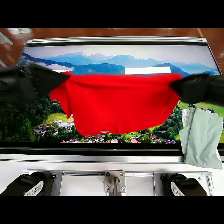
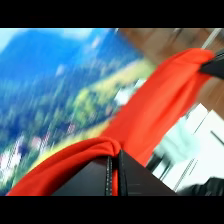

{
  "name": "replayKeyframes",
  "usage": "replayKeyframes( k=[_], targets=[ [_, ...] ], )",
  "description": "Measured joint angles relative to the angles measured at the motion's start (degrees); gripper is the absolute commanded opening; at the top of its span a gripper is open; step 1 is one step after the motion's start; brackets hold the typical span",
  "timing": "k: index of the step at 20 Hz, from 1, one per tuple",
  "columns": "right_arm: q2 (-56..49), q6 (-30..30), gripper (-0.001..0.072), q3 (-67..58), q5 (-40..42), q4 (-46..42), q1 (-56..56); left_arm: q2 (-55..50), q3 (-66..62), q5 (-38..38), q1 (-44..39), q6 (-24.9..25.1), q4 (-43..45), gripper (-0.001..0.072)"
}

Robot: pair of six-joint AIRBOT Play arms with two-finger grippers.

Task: Fold the shirts.

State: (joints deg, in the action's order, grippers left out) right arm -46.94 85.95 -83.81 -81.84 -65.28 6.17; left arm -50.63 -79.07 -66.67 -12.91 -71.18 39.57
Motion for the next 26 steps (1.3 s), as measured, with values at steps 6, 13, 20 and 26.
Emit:
replayKeyframes(
  k=[6,13,20,26],
  targets=[
    [-9.0,0.8,0.0058,10.9,-1.2,-0.7,0.0,-2.7,15.5,1.8,0.0,-2.4,4.2,0.0037],
    [-25.7,1.0,0.0058,18.2,18.7,1.3,0.0,-14.2,26.4,8.7,-2.3,-3.0,4.3,0.0038],
    [-33.9,1.0,0.0058,18.8,26.8,6.8,0.0,-23.0,27.5,15.8,-4.5,-3.1,2.1,0.0322],
    [-34.7,0.8,0.0058,17.6,25.1,8.0,0.0,-23.2,23.2,1.9,6.0,-4.4,3.5,0.0409]
  ],
)
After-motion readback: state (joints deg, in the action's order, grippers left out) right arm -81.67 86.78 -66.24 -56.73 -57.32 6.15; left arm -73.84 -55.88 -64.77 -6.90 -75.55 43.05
